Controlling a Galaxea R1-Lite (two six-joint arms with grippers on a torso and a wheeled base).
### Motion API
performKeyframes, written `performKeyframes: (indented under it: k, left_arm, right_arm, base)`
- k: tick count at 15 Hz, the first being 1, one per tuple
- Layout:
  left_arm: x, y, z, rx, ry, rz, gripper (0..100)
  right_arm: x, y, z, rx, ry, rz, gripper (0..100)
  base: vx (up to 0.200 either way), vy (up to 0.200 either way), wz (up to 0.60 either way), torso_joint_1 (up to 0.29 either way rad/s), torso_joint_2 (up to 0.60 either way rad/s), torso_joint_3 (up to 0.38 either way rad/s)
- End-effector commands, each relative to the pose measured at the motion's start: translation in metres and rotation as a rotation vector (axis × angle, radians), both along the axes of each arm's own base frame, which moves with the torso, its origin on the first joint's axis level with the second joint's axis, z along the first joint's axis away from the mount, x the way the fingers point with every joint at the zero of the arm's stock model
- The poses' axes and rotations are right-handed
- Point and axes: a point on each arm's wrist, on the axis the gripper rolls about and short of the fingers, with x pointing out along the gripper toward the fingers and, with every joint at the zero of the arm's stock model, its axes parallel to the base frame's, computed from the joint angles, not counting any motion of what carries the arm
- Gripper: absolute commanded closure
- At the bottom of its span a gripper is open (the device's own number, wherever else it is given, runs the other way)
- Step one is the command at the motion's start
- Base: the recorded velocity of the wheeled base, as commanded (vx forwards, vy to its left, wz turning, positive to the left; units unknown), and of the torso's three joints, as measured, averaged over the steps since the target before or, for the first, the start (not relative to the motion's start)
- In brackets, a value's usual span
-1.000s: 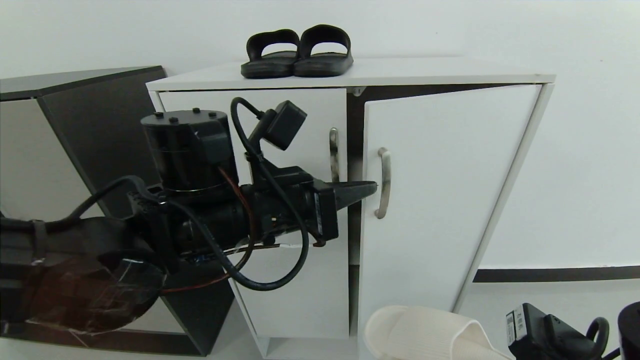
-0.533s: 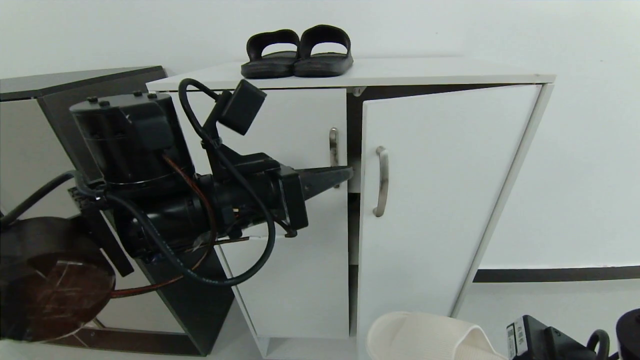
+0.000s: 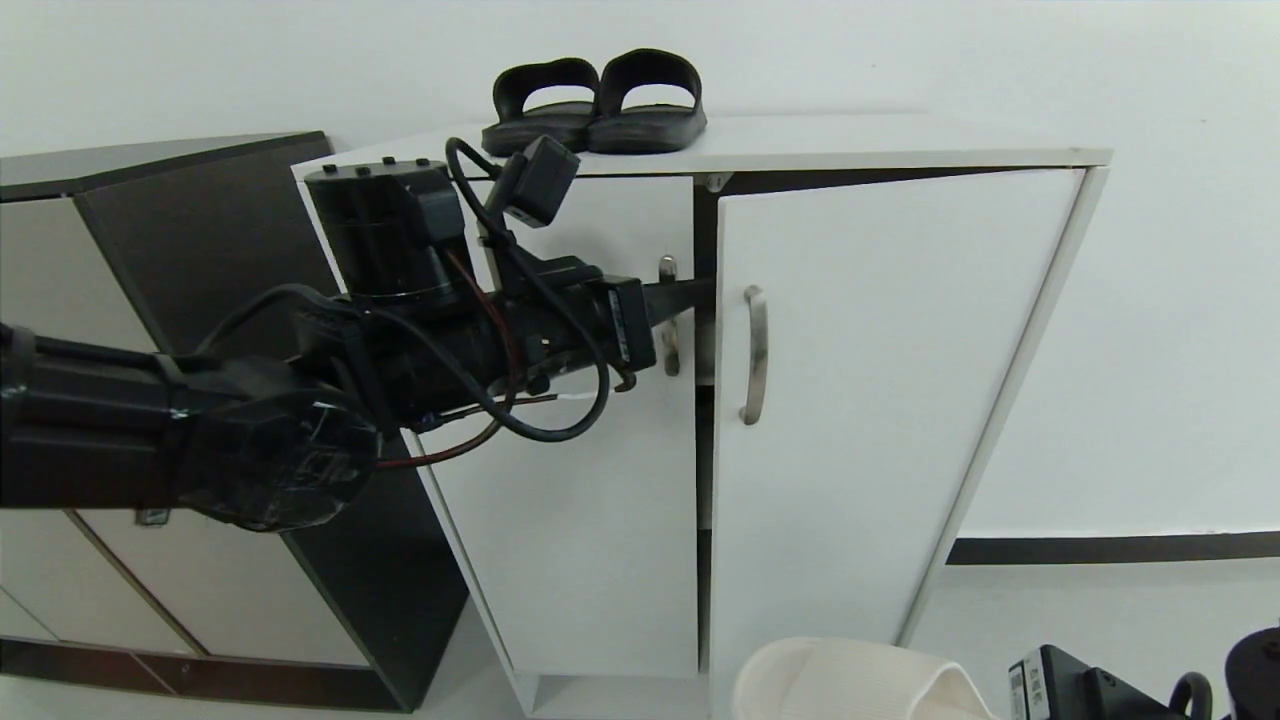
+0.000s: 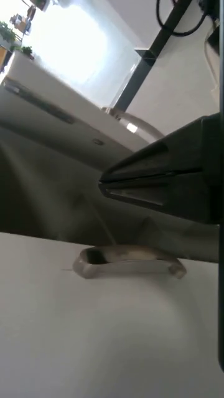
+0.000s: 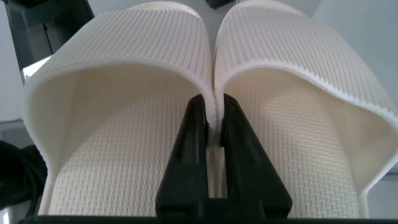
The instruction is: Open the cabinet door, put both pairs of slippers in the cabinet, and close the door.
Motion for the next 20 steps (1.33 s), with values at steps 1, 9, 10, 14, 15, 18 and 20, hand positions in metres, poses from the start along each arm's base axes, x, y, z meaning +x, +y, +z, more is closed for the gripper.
performKeyframes:
  k: [1, 9, 10, 14, 15, 18, 20]
  left_arm:
    - [0.010, -0.011, -0.011, 0.015, 0.024, -0.013, 100]
    - [-0.059, -0.046, -0.020, 0.049, 0.051, -0.198, 100]
    - [-0.071, -0.054, -0.022, 0.063, 0.035, -0.240, 100]
    - [-0.046, -0.040, -0.022, 0.049, 0.017, -0.059, 100]
    - [-0.039, -0.027, -0.018, 0.031, 0.001, 0.040, 100]
    - [-0.066, 0.019, -0.006, 0.019, 0.002, 0.426, 100]
    - [-0.139, 0.084, -0.042, 0.207, 0.044, 0.712, 100]
  right_arm:
    - [-0.001, 0.001, -0.001, -0.005, 0.003, 0.008, 100]
    - [-0.025, -0.001, -0.014, -0.085, -0.036, 0.017, 100]
    - [-0.031, -0.003, -0.016, -0.100, -0.046, 0.025, 100]
    - [-0.026, 0.004, -0.012, -0.083, -0.041, -0.006, 100]
    - [-0.017, 0.008, -0.007, -0.066, -0.041, -0.063, 100]
    - [0.024, 0.019, 0.009, -0.034, -0.080, -0.359, 100]
    - [0.048, 0.043, 0.022, 0.039, -0.085, -0.607, 100]
  base:
    - [0.000, 0.000, 0.00, 0.000, 0.00, 0.000]
    - [-0.125, 0.000, 0.00, 0.003, 0.00, 0.003]
    - [-0.200, 0.000, 0.00, -0.002, 0.00, -0.002]
    - [-0.050, 0.000, 0.00, 0.001, 0.00, 0.001]
    - [0.000, 0.000, 0.00, 0.000, 0.00, 0.000]
    - [0.000, 0.000, 0.00, 0.000, 0.00, 0.000]
    - [0.000, 0.000, 0.00, 0.000, 0.00, 0.000]
